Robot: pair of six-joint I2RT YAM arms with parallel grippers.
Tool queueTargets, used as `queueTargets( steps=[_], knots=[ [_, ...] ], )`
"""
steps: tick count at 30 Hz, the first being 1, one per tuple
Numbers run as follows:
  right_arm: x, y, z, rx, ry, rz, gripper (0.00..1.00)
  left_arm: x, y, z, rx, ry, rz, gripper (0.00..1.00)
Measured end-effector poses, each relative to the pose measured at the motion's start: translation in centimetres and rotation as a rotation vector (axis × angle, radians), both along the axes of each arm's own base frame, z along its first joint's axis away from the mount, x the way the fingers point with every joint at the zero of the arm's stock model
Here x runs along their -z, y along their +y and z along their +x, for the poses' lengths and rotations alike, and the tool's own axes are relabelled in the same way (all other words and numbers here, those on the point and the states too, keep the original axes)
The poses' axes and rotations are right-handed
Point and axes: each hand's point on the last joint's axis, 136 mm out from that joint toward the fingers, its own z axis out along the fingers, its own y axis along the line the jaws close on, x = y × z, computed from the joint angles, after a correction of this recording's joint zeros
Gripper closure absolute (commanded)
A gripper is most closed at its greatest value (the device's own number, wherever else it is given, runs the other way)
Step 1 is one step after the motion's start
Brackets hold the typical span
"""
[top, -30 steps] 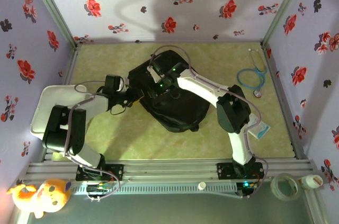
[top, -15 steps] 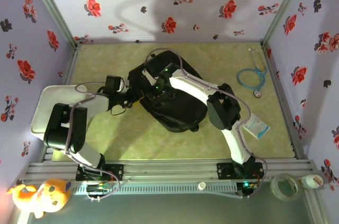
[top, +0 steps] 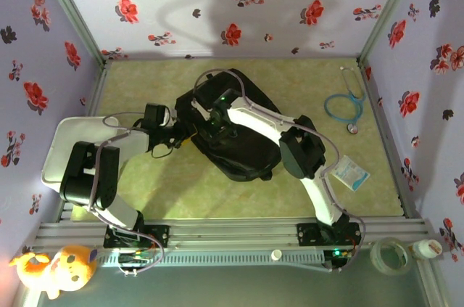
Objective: Pack the student bag
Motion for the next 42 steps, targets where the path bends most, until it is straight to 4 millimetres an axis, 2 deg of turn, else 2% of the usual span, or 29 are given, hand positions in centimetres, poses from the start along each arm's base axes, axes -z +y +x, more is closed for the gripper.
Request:
queueTargets(
  steps=[4, 6, 14, 22, 26, 32, 37, 42],
  knots=[
    [0.0, 0.2, -0.3, -0.013, -0.004, -0.003, 0.46, 0.0, 0.0, 0.0, 0.0, 0.0, 0.0, 0.57],
    [0.0, 0.2, -0.3, -0.014, -0.01, -0.011, 0.5, 0.0, 0.0, 0.0, 0.0, 0.0, 0.0, 0.57],
    [0.9, 0.1, 0.1, -0.011, -0.039, -0.063, 0.78, 0.0, 0.0, 0.0, 0.0, 0.001, 0.0, 0.57],
    [0.2, 0.2, -0.4, 0.009, -0.059, -0.02, 0.95, 0.3, 0.0, -0.1, 0.0, 0.01, 0.003, 0.57],
    [-1.1, -0.4, -0.4, 0.042, -0.064, 0.027, 0.96, 0.8, 0.0, -0.1, 0.0, 0.02, 0.005, 0.57],
    [-3.2, -1.7, 1.1, 0.114, -0.099, 0.086, 0.95, 1.8, 0.0, -0.2, 0.0, 0.043, 0.011, 0.57],
    [-3.2, -2.6, 1.7, 0.16, -0.1, 0.098, 1.0, 2.1, 0.0, -0.1, 0.0, 0.048, 0.013, 0.58],
    [-2.9, -2.8, 2.0, 0.177, -0.109, 0.094, 1.0, 2.1, 0.0, -0.1, 0.0, 0.047, 0.012, 0.58]
  ],
)
